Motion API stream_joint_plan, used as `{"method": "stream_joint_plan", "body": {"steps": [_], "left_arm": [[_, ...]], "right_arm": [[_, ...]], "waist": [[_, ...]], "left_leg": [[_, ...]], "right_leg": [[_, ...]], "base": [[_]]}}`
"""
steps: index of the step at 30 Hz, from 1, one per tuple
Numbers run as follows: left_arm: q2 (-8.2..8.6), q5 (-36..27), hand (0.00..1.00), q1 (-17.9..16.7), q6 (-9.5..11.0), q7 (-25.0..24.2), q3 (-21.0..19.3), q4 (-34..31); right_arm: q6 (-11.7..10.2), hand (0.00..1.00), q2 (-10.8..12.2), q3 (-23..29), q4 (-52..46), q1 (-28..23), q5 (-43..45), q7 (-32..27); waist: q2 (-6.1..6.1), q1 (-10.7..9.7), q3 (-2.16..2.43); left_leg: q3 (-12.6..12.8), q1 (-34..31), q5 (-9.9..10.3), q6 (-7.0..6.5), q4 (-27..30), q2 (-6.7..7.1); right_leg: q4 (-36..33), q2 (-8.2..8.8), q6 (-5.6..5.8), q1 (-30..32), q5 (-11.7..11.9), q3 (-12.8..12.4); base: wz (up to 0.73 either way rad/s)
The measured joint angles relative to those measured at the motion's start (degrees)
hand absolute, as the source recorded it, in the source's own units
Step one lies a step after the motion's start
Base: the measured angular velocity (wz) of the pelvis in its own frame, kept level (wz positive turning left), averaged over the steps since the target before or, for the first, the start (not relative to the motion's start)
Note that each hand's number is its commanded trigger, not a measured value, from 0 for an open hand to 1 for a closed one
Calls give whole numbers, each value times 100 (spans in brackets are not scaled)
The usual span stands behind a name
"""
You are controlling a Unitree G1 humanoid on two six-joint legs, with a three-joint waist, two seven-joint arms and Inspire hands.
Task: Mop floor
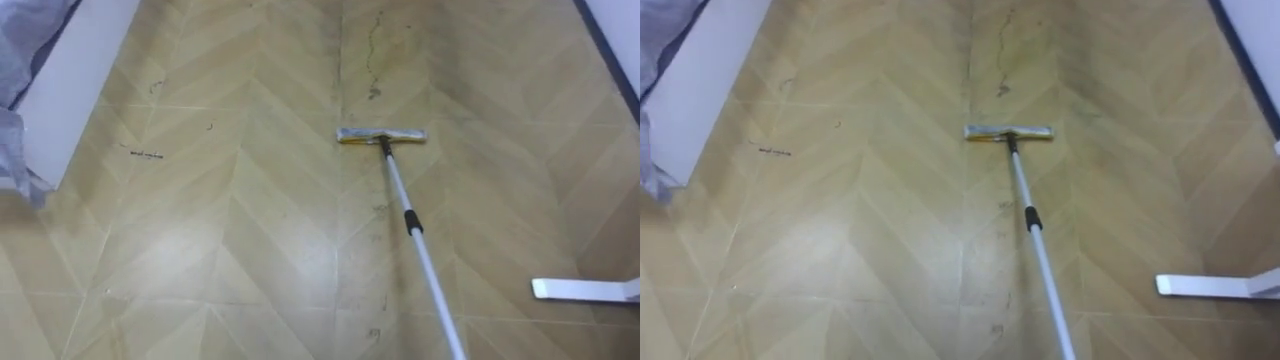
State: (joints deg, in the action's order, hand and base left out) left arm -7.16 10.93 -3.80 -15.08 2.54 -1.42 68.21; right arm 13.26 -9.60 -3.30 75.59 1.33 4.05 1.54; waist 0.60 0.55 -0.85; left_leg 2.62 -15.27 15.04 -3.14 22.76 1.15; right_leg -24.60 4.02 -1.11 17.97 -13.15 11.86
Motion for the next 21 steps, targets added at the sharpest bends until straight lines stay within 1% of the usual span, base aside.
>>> {"method": "stream_joint_plan", "body": {"steps": [1,2,3,4,5,6,7,8,10,11,12,13,14,15,16,17,18,19,20,21], "left_arm": [[1,-2,0,43,37,41,19,-1],[1,-6,0,63,39,62,31,-2],[-1,-7,0,83,39,113,54,-8],[9,-17,0,81,37,196,61,-4],[9,-17,0,80,37,229,61,-1],[3,-25,0,66,34,311,62,13],[4,-84,0,53,25,405,64,31],[9,-166,0,52,21,454,64,33],[22,-510,0,57,24,587,76,19],[21,-609,0,50,26,607,101,25],[21,-766,0,36,24,611,150,37],[20,-910,0,8,26,612,233,33],[23,-931,0,6,25,608,252,44],[12,-1052,0,2,30,623,386,48],[-12,-1212,0,-35,43,669,581,46],[-21,-1334,0,-67,53,699,670,46],[-23,-1607,0,-148,56,755,799,46],[-16,-1852,0,-276,54,812,919,32],[-15,-1958,0,-331,59,815,965,29],[-18,-2086,0,-374,75,814,969,38]], "right_arm": [[-46,100,-11,-10,1,3,-84,-85],[-73,100,-19,-10,3,1,-125,-130],[-84,100,-23,-8,3,-2,-176,-216],[-88,100,-34,-11,9,-21,-223,-303],[-94,100,-38,-21,20,-34,-274,-345],[-97,100,-40,-72,65,-41,-375,-405],[-104,100,-56,-193,70,-53,-486,-453],[-118,100,-73,-236,70,-69,-566,-469],[-128,100,-153,-374,71,-162,-820,-521],[-128,100,-162,-420,69,-179,-853,-554],[-128,100,-166,-458,70,-210,-887,-597],[-129,100,-161,-488,70,-224,-937,-614],[-130,100,-156,-502,70,-223,-955,-625],[-144,100,-147,-507,91,-219,-1013,-640],[-162,100,-150,-498,184,-105,-1034,-647],[-178,100,-156,-498,267,-32,-1038,-648],[-137,100,-197,-494,435,192,-1028,-654],[-36,100,-291,-458,514,480,-972,-633],[-1,100,-355,-431,512,642,-913,-615],[7,100,-454,-433,514,1013,-871,-562]], "waist": [[24,1,-12],[45,-5,-26],[57,-15,-32],[78,-20,-29],[83,-13,-33],[74,7,-33],[69,13,-31],[74,12,-28],[87,7,-10],[96,44,-3],[119,117,8],[126,177,14],[132,175,20],[138,176,28],[147,230,37],[140,303,40],[95,464,19],[27,602,-4],[13,686,-13],[-17,797,-33]], "left_leg": [[-14,-279,42,7,214,16],[-17,-424,68,8,330,24],[-17,-722,104,16,578,58],[-8,-966,196,13,784,63],[5,-1098,250,22,917,63],[12,-1327,356,34,1195,59],[-15,-1575,462,54,1476,57],[-35,-1706,510,65,1601,56],[-116,-2165,710,119,2146,46],[-130,-2265,753,138,2287,39],[-145,-2425,847,177,2554,-17],[-187,-2562,917,237,2821,-51],[-223,-2644,941,272,2973,-43],[-279,-2819,950,306,3327,-39],[-288,-3125,777,465,3943,-98],[-273,-3295,599,557,4306,-152],[-278,-3673,21,594,5042,-198],[-256,-4128,-714,615,5886,-225],[-210,-4383,-948,617,6428,-224],[-81,-4894,-1079,613,7380,-262]], "right_leg": [[-189,32,-16,258,-67,-8],[-302,53,-25,399,-98,2],[-545,119,-42,705,-190,2],[-824,167,-59,985,-310,-18],[-970,183,-67,1121,-367,-31],[-1266,203,-93,1374,-481,-70],[-1537,218,-130,1619,-577,-86],[-1673,226,-150,1734,-625,-79],[-2205,301,-225,2148,-834,-40],[-2329,290,-249,2230,-881,-24],[-2519,270,-305,2353,-956,-5],[-2729,235,-387,2456,-1037,31],[-2836,275,-410,2504,-1107,55],[-3077,300,-474,2591,-1264,99],[-3330,271,-482,2669,-1425,104],[-3453,236,-517,2707,-1473,77],[-3656,187,-569,2743,-1565,-3],[-3842,182,-651,2787,-1626,-58],[-3945,188,-699,2824,-1657,-90],[-4076,213,-728,2880,-1683,-115]], "base": [[9],[12],[12],[13],[7],[0],[0],[6],[15],[7],[-6],[-3],[13],[25],[15],[-19],[-50],[-60],[-66],[-62]]}}
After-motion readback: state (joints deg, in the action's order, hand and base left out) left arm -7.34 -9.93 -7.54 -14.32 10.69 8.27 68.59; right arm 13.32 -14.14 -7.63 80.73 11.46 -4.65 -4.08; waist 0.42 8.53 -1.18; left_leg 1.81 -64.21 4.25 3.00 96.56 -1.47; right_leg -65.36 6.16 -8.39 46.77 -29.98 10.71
